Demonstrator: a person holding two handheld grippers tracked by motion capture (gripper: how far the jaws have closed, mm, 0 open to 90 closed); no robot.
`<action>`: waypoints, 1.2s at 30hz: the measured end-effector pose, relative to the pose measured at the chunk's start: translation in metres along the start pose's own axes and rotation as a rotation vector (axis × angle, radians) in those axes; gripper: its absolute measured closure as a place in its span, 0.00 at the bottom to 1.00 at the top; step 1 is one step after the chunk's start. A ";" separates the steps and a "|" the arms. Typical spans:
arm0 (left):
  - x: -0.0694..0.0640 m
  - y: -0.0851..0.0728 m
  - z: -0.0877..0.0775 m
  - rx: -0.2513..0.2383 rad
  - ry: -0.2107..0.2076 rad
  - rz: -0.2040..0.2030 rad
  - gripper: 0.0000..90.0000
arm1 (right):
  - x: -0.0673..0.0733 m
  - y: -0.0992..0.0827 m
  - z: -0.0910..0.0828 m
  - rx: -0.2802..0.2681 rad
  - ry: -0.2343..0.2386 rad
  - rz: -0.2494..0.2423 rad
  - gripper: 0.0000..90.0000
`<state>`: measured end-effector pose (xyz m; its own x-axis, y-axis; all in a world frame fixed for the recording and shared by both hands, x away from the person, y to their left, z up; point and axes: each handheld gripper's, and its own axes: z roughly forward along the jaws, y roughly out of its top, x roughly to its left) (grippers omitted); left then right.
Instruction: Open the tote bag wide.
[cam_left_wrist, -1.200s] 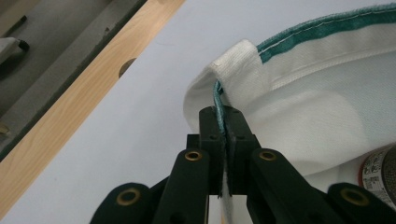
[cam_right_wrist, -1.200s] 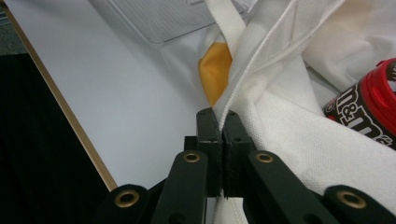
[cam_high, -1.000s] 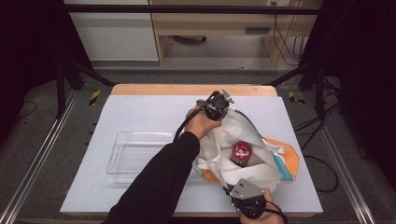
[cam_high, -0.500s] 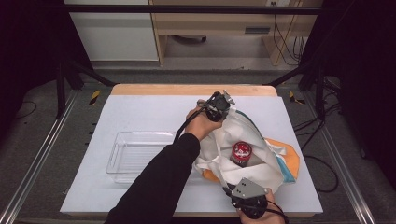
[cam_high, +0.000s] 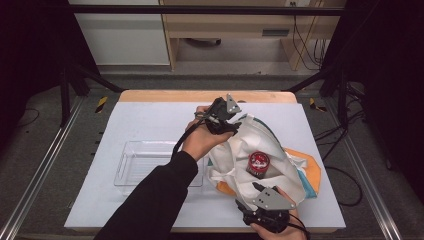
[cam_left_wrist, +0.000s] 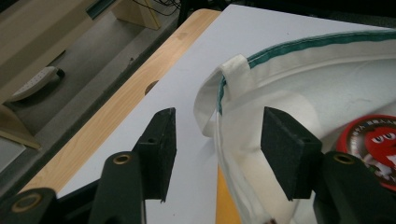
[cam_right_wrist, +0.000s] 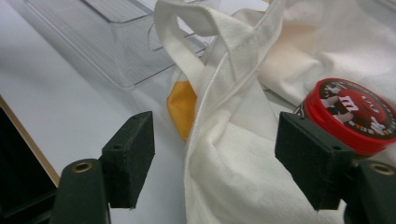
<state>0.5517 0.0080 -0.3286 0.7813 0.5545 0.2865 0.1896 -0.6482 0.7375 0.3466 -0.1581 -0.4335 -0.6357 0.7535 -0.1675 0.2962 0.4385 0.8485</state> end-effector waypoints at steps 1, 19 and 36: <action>-0.001 -0.001 -0.005 -0.013 0.000 0.001 0.50 | -0.001 0.000 -0.001 -0.004 -0.002 0.003 0.29; -0.037 -0.056 -0.065 -0.132 -0.044 -0.017 0.45 | -0.011 0.004 -0.016 -0.101 -0.079 0.030 0.31; -0.072 -0.088 -0.067 -0.134 -0.121 0.015 0.47 | -0.036 0.014 -0.038 -0.114 -0.161 0.057 0.62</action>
<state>0.4391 0.0598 -0.3733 0.8506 0.4736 0.2282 0.1033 -0.5762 0.8108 0.3466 -0.1977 -0.3968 -0.4953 0.8481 -0.1883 0.2395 0.3417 0.9088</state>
